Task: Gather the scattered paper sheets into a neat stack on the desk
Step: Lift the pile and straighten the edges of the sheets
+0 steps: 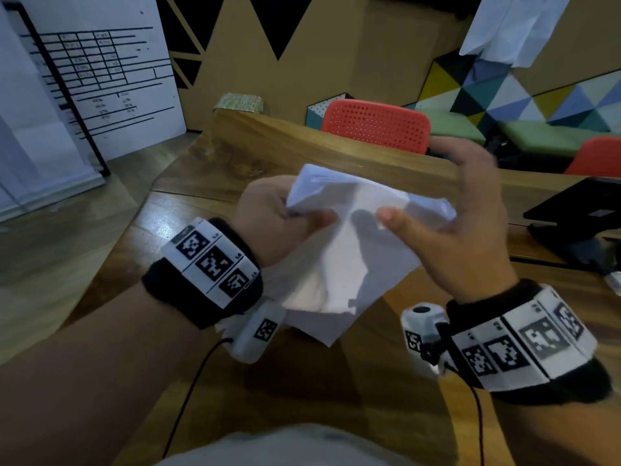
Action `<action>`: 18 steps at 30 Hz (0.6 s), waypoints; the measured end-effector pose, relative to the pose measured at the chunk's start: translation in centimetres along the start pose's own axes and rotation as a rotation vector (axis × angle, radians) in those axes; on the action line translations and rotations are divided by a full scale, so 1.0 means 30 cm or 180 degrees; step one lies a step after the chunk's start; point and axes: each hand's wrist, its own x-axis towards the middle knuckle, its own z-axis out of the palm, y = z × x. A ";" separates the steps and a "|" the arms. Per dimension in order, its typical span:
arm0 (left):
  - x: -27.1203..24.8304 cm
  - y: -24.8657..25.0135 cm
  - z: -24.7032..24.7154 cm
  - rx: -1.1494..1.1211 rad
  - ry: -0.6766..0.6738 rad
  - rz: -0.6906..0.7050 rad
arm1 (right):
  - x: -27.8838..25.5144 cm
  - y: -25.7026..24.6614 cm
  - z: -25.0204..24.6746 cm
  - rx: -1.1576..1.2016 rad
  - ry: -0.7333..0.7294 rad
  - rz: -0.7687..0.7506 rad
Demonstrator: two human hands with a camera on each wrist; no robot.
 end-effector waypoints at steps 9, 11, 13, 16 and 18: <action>0.014 -0.065 -0.020 0.1209 -0.1247 0.0321 | 0.010 -0.047 0.035 0.1503 -0.0260 0.0470; 0.006 -0.138 -0.086 0.1743 -0.1607 -0.0546 | 0.008 0.008 -0.015 0.1846 0.0083 0.0861; -0.009 -0.203 -0.152 0.1511 -0.1546 -0.1146 | 0.001 0.064 -0.052 0.1985 0.0319 0.1203; -0.025 -0.260 -0.187 0.0318 -0.0894 -0.1532 | -0.027 0.131 -0.047 0.2136 0.0403 0.1677; -0.032 -0.285 -0.184 -0.0587 -0.0450 -0.1714 | -0.043 0.149 -0.021 0.2222 0.0508 0.1961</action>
